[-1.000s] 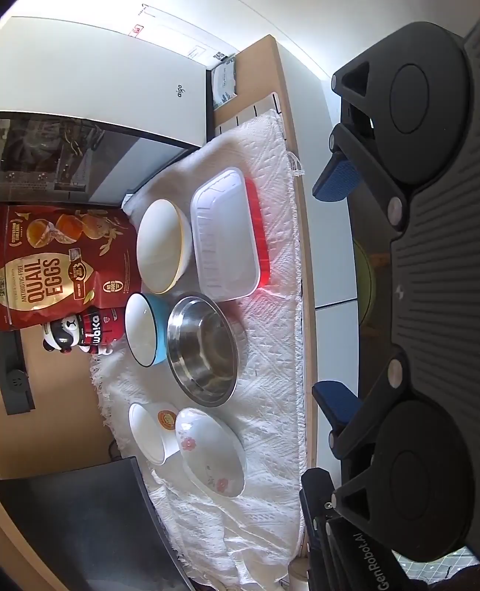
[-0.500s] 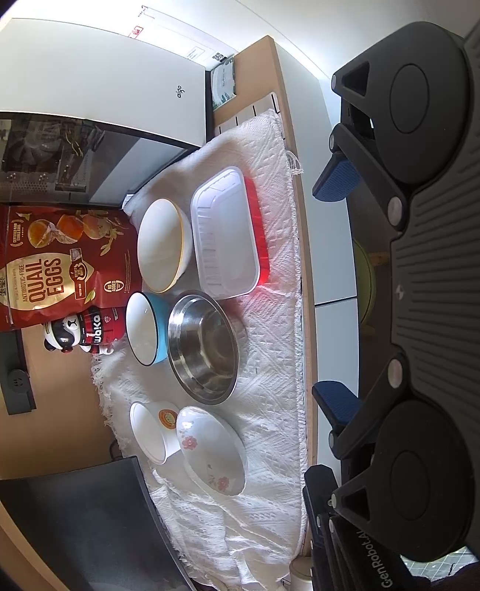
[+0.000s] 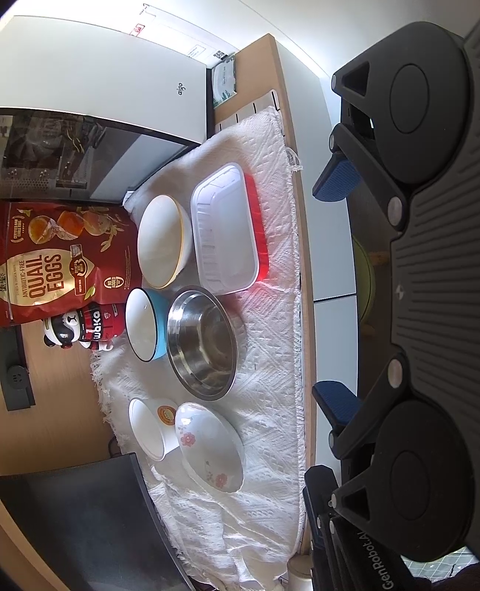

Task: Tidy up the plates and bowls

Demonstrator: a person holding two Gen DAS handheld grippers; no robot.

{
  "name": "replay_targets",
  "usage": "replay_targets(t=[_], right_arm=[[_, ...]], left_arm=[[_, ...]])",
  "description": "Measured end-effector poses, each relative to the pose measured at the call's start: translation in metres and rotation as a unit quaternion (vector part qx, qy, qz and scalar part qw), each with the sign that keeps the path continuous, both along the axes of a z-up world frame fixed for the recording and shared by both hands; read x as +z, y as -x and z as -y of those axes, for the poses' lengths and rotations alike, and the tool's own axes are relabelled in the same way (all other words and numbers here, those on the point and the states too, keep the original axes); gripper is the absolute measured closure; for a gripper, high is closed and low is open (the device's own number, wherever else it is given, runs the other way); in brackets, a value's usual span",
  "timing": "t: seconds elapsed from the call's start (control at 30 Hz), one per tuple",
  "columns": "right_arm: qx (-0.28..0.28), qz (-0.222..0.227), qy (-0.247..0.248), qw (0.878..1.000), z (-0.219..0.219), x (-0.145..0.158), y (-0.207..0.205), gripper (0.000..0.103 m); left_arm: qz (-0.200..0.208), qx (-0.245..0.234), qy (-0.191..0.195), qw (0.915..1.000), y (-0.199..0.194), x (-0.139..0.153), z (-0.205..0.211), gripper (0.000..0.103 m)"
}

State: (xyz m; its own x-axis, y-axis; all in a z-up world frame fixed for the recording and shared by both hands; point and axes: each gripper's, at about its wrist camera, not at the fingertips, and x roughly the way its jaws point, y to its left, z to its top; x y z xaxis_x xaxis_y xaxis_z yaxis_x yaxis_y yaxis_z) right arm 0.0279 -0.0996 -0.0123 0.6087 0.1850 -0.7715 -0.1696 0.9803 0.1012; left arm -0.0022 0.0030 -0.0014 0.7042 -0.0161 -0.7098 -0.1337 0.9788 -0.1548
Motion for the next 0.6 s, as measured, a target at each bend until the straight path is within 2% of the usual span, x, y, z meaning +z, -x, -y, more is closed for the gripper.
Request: replay_targets(t=[0.6], right_arm=[[0.001,0.002,-0.002,1.0,-0.0011,0.0024,0.001,0.0]], left_arm=[[0.0,-0.001,0.0,1.0,-0.0006,0.0015,0.0008,0.09]])
